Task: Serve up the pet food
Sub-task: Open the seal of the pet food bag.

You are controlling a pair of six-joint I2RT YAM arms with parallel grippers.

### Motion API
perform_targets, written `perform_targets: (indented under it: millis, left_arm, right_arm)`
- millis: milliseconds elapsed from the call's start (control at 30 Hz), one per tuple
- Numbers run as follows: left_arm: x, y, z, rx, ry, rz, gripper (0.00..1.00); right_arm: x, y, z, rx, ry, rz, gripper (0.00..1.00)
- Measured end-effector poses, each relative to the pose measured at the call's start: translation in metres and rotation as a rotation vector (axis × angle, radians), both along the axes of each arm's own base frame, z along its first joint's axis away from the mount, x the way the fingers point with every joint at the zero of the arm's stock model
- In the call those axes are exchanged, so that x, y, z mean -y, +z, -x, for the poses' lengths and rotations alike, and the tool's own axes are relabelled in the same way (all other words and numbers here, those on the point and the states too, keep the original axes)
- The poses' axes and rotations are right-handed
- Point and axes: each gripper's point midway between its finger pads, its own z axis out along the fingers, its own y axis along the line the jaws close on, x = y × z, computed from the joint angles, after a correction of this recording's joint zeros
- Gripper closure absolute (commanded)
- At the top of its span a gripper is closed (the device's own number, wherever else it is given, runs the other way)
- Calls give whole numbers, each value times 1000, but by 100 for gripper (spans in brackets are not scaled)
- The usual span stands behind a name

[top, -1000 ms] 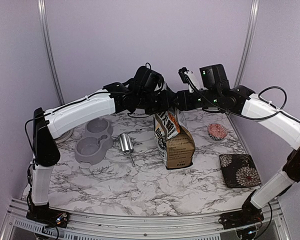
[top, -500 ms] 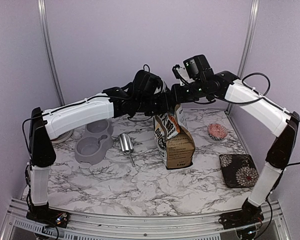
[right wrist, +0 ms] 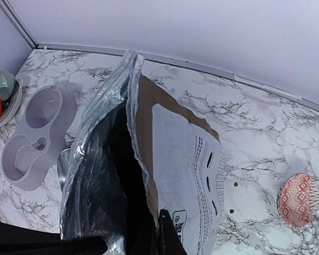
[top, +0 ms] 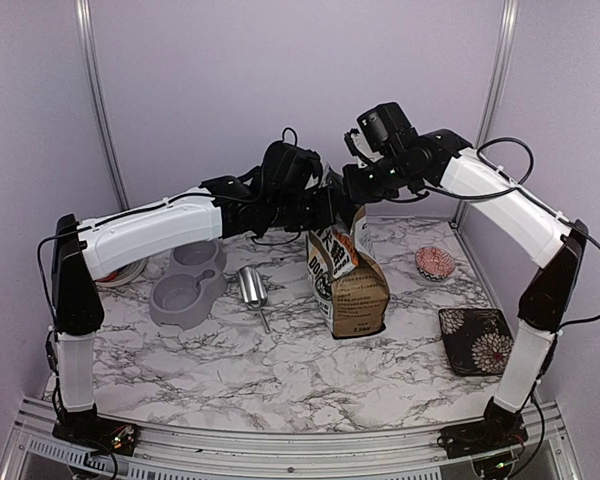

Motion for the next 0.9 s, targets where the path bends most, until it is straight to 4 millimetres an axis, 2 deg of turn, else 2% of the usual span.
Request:
perform_targets:
  millis: [333, 633, 733, 900]
  left_arm:
    - [-11, 19, 12, 4, -24, -36, 100]
    - [-10, 27, 26, -31, -68, -60, 100]
    - [-2, 30, 27, -46, -89, -48, 100]
    - [14, 39, 21, -46, -104, -7, 100]
  right_arm:
    - [-7, 5, 14, 80, 7, 98, 100]
    - [17, 17, 17, 150, -6, 175, 100]
    - [26, 16, 12, 152, 1, 186, 100]
    - [55, 19, 4, 148, 2, 186, 100]
